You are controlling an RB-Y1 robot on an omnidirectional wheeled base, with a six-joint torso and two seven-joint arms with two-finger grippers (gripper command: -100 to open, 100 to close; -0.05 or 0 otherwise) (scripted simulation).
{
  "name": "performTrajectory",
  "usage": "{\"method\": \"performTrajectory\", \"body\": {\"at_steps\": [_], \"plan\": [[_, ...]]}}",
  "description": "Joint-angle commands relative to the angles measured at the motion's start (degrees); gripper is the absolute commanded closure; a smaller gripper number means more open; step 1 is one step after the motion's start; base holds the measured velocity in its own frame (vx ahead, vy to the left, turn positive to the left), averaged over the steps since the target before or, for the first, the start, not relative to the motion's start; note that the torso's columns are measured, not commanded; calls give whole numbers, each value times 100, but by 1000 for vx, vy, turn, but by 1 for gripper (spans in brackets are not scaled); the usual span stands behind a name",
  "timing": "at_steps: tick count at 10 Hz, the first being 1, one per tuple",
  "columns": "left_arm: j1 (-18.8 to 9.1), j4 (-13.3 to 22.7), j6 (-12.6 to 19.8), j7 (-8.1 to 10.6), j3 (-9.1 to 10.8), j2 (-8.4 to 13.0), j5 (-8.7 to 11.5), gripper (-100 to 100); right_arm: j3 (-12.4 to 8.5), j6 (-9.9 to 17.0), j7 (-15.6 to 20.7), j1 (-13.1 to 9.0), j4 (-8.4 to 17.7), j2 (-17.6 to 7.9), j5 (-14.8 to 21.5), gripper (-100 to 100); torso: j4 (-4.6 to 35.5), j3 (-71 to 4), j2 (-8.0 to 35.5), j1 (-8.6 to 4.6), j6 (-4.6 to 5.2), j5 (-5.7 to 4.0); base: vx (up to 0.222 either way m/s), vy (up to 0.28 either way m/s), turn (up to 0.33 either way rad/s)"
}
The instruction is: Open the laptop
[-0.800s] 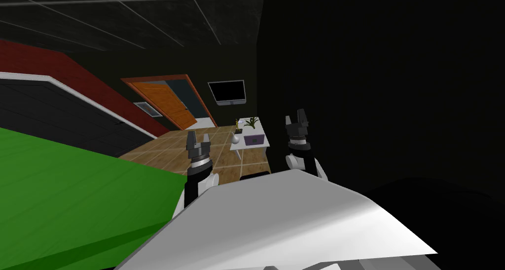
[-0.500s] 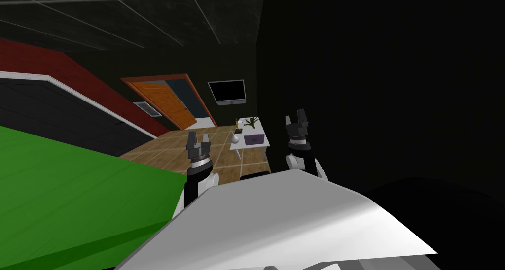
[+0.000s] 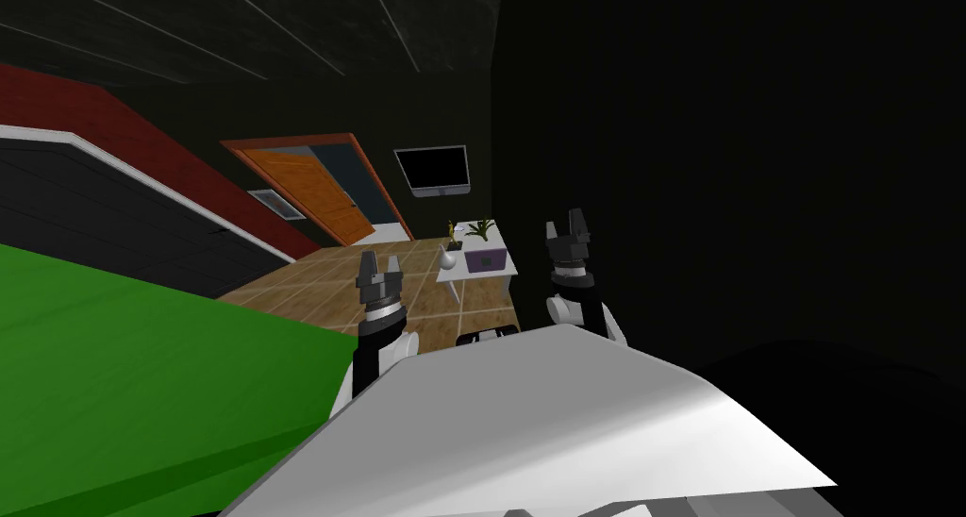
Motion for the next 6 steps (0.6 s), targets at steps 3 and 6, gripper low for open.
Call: {"method": "performTrajectory", "body": {"at_steps": [3,6], "plan": [[1,2,0,0,0,0,0,0,6,20,143,-49,91,-266,78,-100,1034,-2087,1037,4,0,1,10,17,-27],[3,0,1,0,-4,-3,0,0,22,67,489,-164,297,-521,269,-100,1109,-2234,1099,18,1,6,37,67,-59]]}}
